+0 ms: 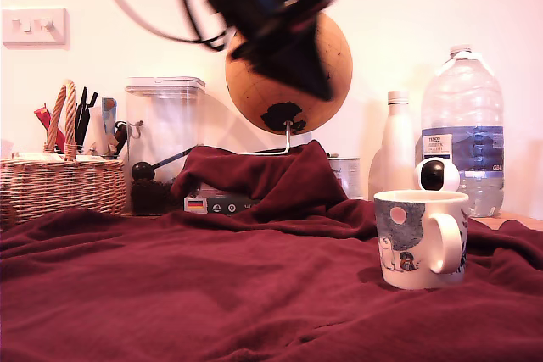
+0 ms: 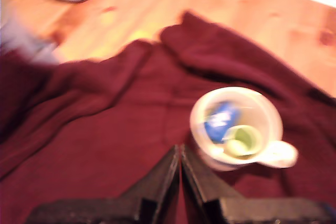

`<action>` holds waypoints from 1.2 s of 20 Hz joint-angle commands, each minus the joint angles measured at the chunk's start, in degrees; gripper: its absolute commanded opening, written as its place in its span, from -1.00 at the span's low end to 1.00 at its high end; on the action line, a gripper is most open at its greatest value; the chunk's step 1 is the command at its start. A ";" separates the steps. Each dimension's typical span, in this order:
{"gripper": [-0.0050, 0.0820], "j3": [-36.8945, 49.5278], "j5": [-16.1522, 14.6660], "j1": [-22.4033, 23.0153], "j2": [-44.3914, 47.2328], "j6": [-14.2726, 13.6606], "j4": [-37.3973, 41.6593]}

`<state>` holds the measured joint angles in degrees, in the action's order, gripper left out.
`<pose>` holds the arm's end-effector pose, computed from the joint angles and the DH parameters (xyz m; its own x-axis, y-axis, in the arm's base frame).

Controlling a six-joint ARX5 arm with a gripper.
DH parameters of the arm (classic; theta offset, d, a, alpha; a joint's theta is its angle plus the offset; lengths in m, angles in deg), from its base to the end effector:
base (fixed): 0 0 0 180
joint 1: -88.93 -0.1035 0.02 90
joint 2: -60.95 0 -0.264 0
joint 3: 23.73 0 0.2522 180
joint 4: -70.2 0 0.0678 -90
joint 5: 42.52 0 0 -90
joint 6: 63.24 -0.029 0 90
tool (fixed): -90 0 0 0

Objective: Pick up the coffee capsules on the table and drop them inside the coffee cup

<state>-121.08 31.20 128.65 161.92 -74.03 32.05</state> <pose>0.2973 -0.2576 0.2830 0.3715 -0.6731 -0.6394 0.8565 0.5143 -0.0438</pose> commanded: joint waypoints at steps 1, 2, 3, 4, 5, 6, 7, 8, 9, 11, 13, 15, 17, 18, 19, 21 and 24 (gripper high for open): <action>-0.93 1.31 -0.94 -1.44 -1.68 -0.33 0.26; -0.93 1.86 -1.05 -2.34 -2.05 -0.35 0.57; -0.93 2.67 -1.09 -3.17 -2.73 -0.37 0.83; -0.93 4.00 -1.09 -4.02 -3.56 -0.37 1.73; -0.93 5.49 -1.07 -4.87 -4.57 -0.24 2.49; -0.93 7.26 -1.07 -5.86 -5.57 -0.11 3.50; -0.93 9.03 -1.07 -6.86 -6.60 -0.11 4.35; -0.93 10.78 -1.09 -8.04 -7.63 0.07 5.09; -0.93 12.79 -1.09 -9.22 -8.81 0.09 6.23; -0.93 16.39 -1.36 -11.74 -11.08 0.26 7.54; -0.93 20.74 -1.49 -14.64 -14.03 1.44 10.45; -0.93 24.90 -1.73 -17.90 -16.92 2.49 13.05; -0.93 28.37 -1.90 -21.09 -19.28 3.50 15.12; -0.93 30.05 -1.95 -22.60 -20.48 4.76 16.17; -0.93 31.54 -1.92 -23.91 -21.57 4.87 16.79; -0.93 34.86 -1.90 -26.60 -23.74 6.16 19.02; -0.93 40.22 -1.33 -30.23 -27.08 7.32 22.51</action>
<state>-82.96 29.63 98.99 135.67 -66.95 53.63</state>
